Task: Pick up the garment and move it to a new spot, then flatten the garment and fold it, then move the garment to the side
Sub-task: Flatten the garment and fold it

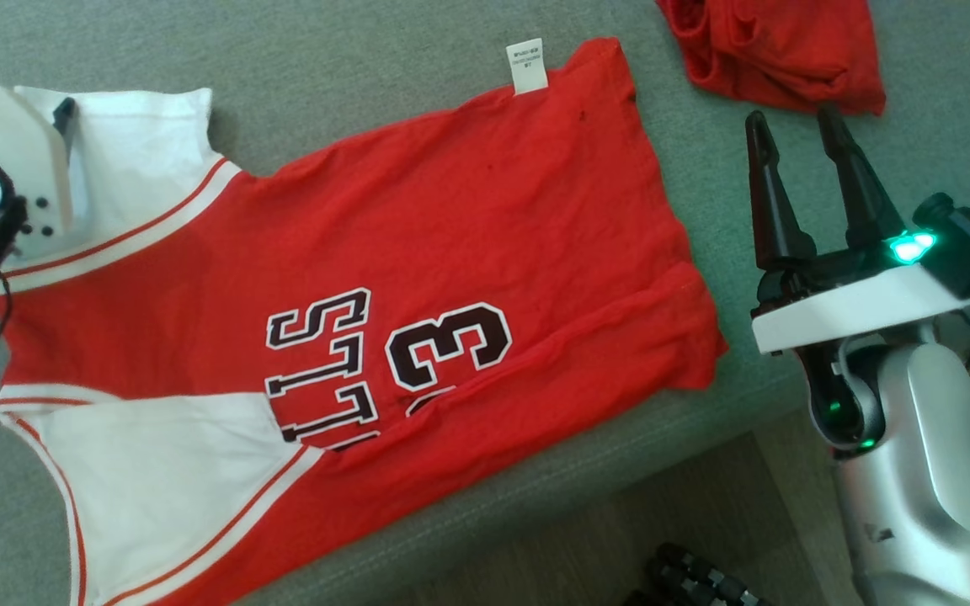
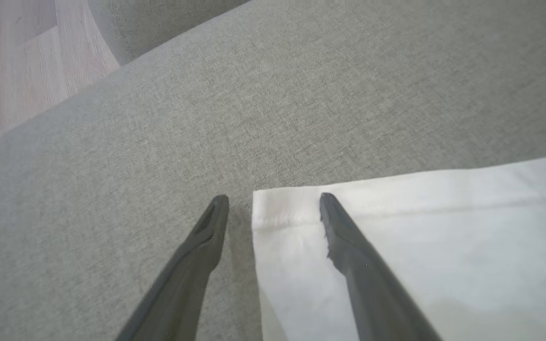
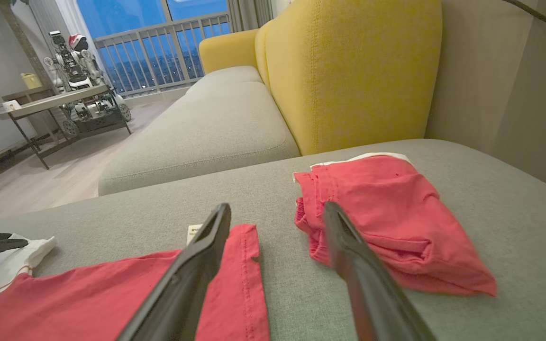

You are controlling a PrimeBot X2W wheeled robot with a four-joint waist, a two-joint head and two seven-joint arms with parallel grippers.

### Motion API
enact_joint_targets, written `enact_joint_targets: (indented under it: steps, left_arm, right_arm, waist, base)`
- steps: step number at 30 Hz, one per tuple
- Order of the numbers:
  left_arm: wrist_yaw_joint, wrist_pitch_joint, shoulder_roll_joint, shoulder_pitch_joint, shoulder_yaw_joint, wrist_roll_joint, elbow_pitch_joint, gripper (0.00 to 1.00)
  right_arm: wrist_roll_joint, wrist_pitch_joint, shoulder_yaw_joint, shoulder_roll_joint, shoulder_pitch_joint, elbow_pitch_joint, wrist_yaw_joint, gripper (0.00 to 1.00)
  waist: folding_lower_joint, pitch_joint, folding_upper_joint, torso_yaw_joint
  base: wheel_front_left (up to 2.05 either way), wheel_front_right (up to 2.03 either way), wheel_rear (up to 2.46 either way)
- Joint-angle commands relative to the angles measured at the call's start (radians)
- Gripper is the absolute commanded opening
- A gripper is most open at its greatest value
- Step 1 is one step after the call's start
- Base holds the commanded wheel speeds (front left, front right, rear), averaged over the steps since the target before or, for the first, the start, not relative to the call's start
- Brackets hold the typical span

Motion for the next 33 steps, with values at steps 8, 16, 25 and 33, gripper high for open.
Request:
enact_joint_targets:
  steps: [8,16,25,33]
  left_arm:
    - [0.002,0.028,0.042,-0.06,-0.028,-0.041,0.037,0.0]
    - [0.001,-0.082,0.023,-0.09,-0.049,-0.126,0.004,0.0]
    - [0.003,-0.255,-0.05,-0.045,-0.054,-0.163,-0.098,0.0]
    - [0.02,-0.338,-0.099,0.044,-0.091,-0.152,-0.226,0.0]
  right_arm:
    - [-0.002,-0.012,0.007,0.008,-0.029,-0.021,0.0,1.0]
    - [0.002,0.024,-0.003,-0.006,-0.043,-0.008,0.0,1.0]
    - [0.025,0.148,0.049,-0.133,-0.156,0.085,0.0,1.0]
    - [0.03,0.247,0.219,-0.32,-0.315,0.307,0.0,1.0]
  waist:
    - [0.0,-0.007,0.0,0.013]
    - [0.0,-0.018,0.0,0.067]
    - [0.0,-0.027,0.0,0.198]
    - [0.0,-0.023,0.0,0.293]
  base:
    - [0.0,0.0,0.0]
    - [0.0,0.0,0.0]
    - [0.0,0.0,0.0]
    - [0.0,0.0,0.0]
